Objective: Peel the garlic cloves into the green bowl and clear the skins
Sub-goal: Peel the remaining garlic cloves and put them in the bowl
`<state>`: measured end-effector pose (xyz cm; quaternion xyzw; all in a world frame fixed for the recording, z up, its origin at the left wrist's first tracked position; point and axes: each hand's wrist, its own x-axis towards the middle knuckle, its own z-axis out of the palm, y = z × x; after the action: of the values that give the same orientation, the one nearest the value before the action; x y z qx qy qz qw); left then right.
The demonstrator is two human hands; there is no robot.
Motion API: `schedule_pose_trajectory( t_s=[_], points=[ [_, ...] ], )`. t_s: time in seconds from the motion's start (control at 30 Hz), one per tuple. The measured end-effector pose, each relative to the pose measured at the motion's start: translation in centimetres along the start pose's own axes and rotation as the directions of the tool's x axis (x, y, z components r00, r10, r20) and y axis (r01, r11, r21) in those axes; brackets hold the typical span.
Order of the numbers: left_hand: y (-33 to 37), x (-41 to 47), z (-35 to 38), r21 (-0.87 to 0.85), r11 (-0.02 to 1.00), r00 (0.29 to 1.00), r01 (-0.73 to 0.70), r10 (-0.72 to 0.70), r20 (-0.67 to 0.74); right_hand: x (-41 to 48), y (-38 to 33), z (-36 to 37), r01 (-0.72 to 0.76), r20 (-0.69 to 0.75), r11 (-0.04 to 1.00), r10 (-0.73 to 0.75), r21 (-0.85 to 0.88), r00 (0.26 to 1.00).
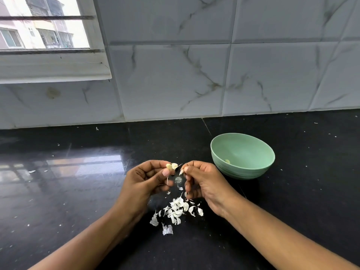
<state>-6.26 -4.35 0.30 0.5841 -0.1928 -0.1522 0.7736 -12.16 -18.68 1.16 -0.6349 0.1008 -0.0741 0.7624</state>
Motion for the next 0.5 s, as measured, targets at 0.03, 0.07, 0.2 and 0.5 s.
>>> schedule_pose_trajectory(
  t_s=[0.03, 0.07, 0.2, 0.5],
  points=[
    [0.1, 0.1, -0.1, -0.021, 1.000, 1.000, 0.013, -0.013, -0.017, 0.0, -0.1, -0.2, -0.003, -0.004, 1.000, 0.003, 0.003, 1.000],
    [0.1, 0.2, -0.2, -0.037, 0.999, 0.999, 0.029, -0.030, -0.029, 0.0, -0.2, -0.4, 0.003, -0.003, 1.000, -0.003, -0.017, 1.000],
    [0.0, 0.4, -0.4, -0.051, 0.992, 0.993, 0.113, -0.114, -0.028, 0.1, -0.8, -1.3, 0.135, 0.031, 0.894, -0.135, -0.427, 0.990],
    [0.0, 0.2, -0.2, 0.003, 0.985, 0.984, 0.173, -0.174, 0.026, 0.5, -1.1, -2.6, 0.362, 0.082, 0.643, -0.423, -0.675, 0.902]
  ],
)
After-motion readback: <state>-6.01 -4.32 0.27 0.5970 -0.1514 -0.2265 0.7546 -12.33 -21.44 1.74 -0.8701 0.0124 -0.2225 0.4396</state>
